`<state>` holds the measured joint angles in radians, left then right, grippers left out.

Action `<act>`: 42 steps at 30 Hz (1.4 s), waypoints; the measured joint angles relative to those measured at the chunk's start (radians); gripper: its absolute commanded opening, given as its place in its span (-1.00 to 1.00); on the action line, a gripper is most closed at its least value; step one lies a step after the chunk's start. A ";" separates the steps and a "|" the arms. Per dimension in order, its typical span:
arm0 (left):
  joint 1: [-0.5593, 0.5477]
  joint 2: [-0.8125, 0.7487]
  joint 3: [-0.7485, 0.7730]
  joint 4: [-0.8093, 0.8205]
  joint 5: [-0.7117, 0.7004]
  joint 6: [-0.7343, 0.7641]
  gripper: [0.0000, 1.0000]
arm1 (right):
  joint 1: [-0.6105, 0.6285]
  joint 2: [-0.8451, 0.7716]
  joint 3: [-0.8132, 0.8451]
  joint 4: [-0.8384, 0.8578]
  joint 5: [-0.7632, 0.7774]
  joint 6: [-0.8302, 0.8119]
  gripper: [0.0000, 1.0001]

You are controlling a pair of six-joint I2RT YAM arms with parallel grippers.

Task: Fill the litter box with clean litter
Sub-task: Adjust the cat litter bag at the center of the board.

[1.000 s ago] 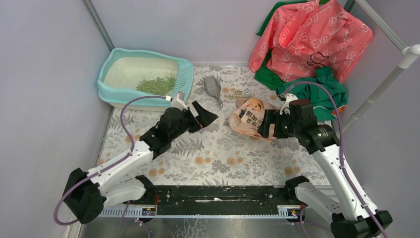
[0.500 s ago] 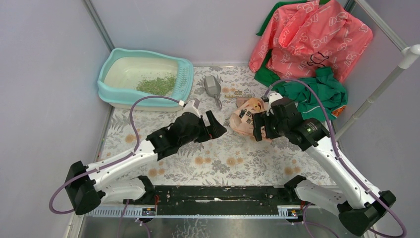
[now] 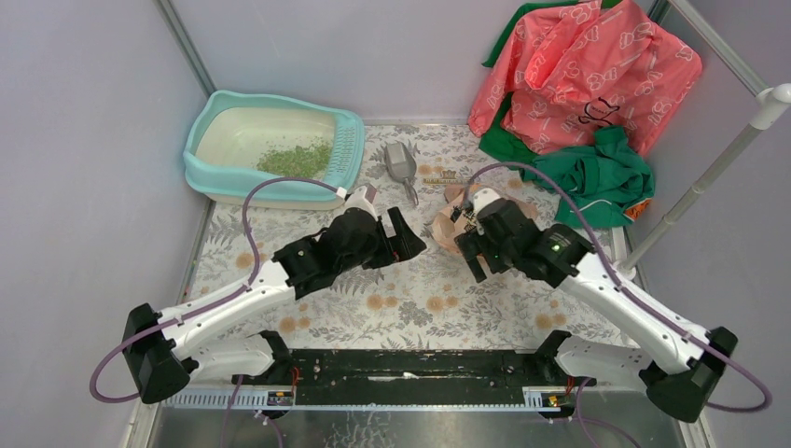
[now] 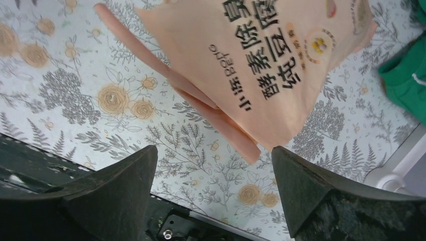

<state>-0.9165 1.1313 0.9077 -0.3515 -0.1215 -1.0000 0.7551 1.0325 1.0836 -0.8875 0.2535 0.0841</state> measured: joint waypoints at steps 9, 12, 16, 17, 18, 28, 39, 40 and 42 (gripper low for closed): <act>-0.001 -0.011 0.006 -0.001 -0.015 -0.019 0.97 | 0.174 0.160 -0.058 0.039 0.212 -0.043 0.83; -0.006 -0.032 -0.020 0.000 -0.018 -0.027 0.97 | 0.174 0.192 -0.090 0.080 0.298 -0.051 0.82; -0.008 -0.029 -0.036 -0.001 -0.018 -0.031 0.97 | 0.174 0.261 -0.093 0.142 0.365 -0.058 0.77; -0.008 -0.025 -0.036 0.000 -0.018 -0.031 0.97 | 0.174 0.280 -0.092 0.153 0.373 -0.060 0.74; -0.008 -0.020 -0.036 0.000 -0.018 -0.030 0.97 | 0.174 0.305 -0.088 0.167 0.380 -0.060 0.73; -0.008 -0.036 -0.048 0.000 -0.035 0.006 0.97 | 0.094 0.441 -0.084 0.291 0.417 -0.079 0.45; -0.003 -0.111 -0.075 -0.004 -0.066 0.061 0.97 | -0.035 0.431 -0.108 0.340 0.415 -0.076 -1.00; 0.003 -0.111 -0.074 -0.006 -0.067 0.069 0.97 | -0.041 0.431 -0.099 0.335 0.415 -0.073 -1.00; 0.020 -0.115 -0.074 -0.014 -0.068 0.084 0.97 | -0.047 0.421 -0.077 0.316 0.414 -0.065 -1.00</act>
<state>-0.8963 1.0161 0.8333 -0.3656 -0.1890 -0.9161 0.7086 1.4536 1.0069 -0.5716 0.6674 0.0193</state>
